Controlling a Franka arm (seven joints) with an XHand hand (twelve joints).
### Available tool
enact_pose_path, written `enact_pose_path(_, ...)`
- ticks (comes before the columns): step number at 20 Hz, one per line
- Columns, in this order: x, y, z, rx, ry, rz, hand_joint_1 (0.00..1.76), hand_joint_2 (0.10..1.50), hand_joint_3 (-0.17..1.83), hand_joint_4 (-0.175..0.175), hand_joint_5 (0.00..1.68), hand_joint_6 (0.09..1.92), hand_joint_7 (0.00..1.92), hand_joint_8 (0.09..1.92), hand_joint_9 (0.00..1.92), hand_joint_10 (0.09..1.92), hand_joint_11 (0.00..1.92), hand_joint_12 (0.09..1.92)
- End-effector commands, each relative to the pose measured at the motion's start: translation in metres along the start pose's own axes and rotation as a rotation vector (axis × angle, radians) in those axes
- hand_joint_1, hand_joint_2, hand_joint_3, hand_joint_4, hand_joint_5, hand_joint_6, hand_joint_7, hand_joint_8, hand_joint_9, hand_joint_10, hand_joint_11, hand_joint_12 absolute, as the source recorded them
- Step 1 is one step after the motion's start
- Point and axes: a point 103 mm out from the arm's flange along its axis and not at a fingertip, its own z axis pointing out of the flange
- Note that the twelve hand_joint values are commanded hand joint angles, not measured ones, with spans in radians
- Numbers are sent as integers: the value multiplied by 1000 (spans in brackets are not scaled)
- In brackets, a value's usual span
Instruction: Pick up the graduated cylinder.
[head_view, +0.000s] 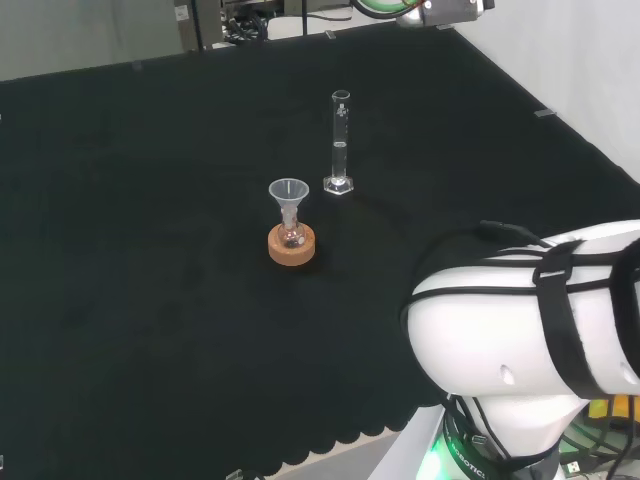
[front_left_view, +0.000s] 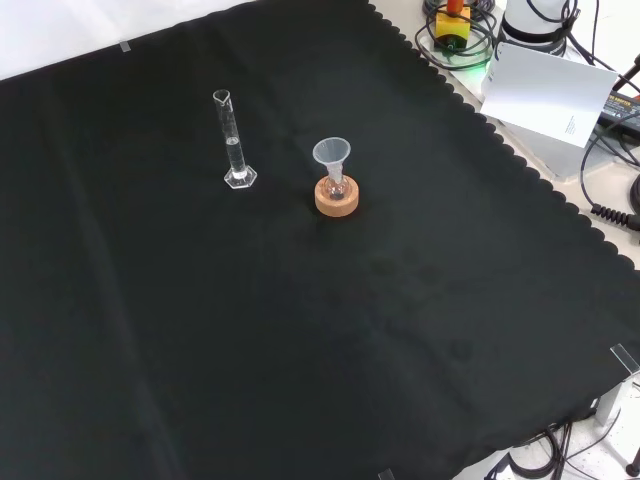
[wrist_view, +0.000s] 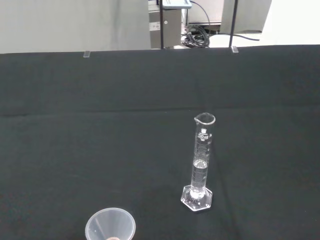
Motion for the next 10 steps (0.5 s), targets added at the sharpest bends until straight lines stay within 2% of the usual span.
enact_pose_path(1, -16, 14, 28, 25, 3, 52, 20, 1351, 49, -15, 306, 87, 63, 509, 280, 605, 129, 1354)
enact_pose_path(5, -28, 27, 43, 29, 15, 59, 37, 1345, 47, -16, 308, 87, 65, 514, 282, 611, 130, 1356)
enact_pose_path(10, -53, 62, 68, 20, 50, 49, 82, 1322, 37, -19, 316, 87, 83, 527, 303, 624, 143, 1360)
